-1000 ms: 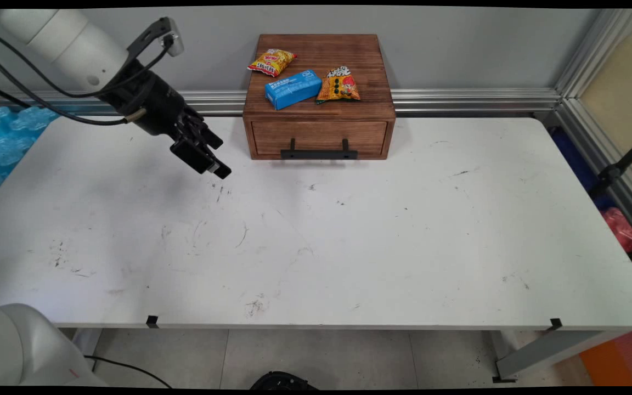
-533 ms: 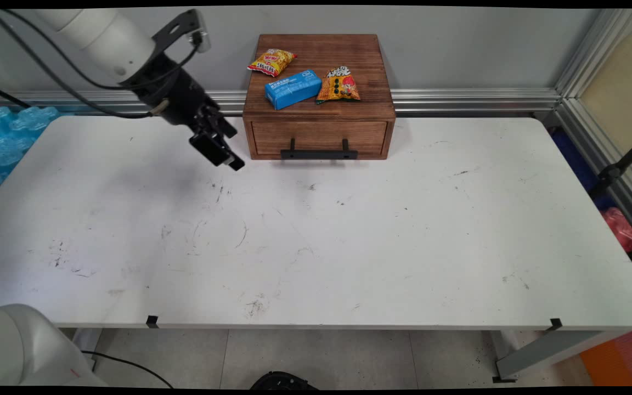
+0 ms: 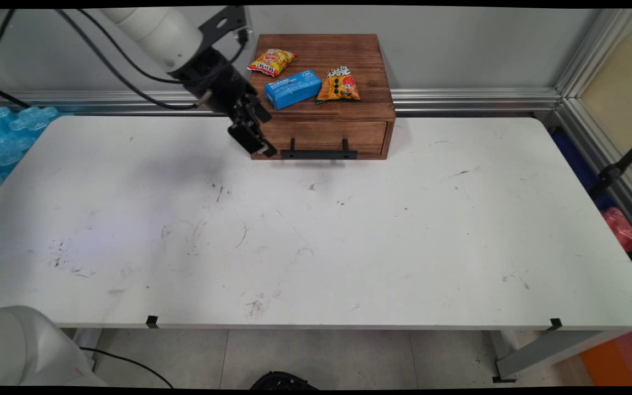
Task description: Open the drawer
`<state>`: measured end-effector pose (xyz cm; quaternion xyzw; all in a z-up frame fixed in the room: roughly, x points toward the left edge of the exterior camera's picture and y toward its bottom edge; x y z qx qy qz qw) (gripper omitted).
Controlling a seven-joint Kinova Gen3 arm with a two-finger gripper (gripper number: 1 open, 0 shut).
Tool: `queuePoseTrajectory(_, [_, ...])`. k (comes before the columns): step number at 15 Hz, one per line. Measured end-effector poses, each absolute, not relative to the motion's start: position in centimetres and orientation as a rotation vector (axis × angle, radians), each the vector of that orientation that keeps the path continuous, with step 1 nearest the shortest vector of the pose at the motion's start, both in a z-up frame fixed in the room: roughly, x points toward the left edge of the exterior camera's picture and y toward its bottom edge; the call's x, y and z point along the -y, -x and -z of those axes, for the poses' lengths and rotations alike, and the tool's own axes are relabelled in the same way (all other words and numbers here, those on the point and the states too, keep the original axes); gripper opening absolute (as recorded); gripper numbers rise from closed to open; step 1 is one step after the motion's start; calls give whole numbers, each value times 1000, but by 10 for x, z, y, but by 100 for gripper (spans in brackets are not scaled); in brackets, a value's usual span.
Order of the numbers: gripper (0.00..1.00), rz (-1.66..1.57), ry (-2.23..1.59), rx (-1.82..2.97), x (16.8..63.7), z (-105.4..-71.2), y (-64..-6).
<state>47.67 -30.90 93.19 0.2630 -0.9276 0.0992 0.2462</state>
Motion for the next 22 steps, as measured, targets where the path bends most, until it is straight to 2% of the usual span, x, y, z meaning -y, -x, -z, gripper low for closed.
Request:
queuePoseTrajectory(9, [100, -371, -571, 2555, 344, -899, -444])
queuePoseTrajectory(22, [100, -284, -561, 2606, 374, -849, -419])
